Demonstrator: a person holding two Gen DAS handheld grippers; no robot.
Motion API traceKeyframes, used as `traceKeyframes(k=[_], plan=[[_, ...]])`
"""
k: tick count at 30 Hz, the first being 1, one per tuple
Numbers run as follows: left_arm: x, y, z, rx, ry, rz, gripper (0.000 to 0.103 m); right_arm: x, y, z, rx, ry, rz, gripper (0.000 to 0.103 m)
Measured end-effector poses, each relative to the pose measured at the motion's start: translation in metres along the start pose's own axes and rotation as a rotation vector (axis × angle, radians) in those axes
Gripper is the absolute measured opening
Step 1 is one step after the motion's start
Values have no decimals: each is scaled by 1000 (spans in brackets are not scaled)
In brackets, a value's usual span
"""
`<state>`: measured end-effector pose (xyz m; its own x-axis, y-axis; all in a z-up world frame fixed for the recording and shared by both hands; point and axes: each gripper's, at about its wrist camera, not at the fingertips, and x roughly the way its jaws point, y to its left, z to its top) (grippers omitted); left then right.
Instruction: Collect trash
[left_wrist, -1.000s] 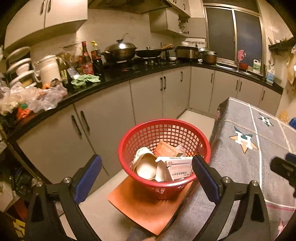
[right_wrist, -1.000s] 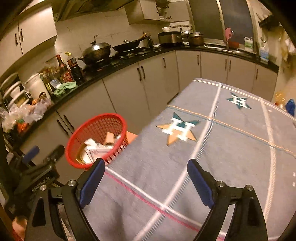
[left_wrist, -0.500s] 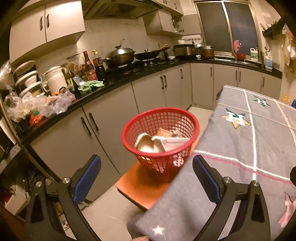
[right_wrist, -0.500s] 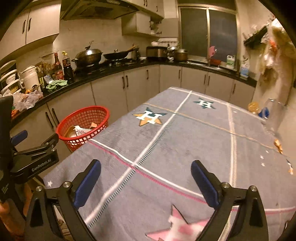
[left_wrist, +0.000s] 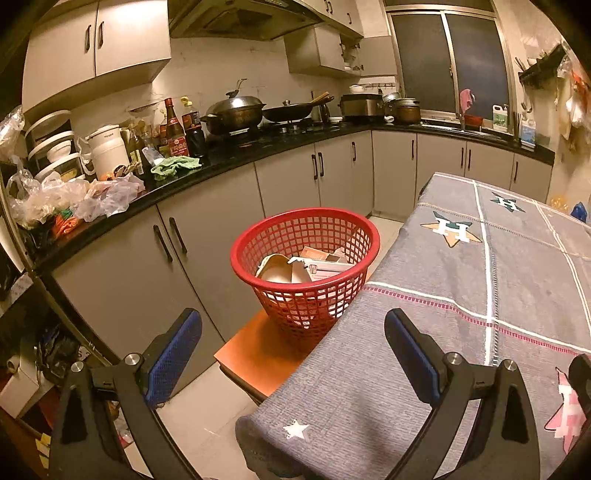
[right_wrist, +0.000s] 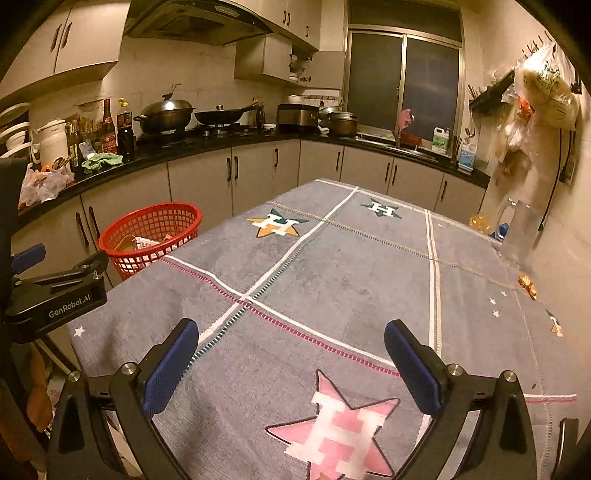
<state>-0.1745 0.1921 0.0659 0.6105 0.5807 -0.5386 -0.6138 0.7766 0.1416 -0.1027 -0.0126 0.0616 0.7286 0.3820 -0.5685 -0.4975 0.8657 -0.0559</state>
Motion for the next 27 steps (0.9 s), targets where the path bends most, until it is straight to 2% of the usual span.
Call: traceKeyframes(k=[27], plan=[[10, -1, 0, -19, 20, 1, 99, 8, -5, -6, 16, 21, -2, 102]])
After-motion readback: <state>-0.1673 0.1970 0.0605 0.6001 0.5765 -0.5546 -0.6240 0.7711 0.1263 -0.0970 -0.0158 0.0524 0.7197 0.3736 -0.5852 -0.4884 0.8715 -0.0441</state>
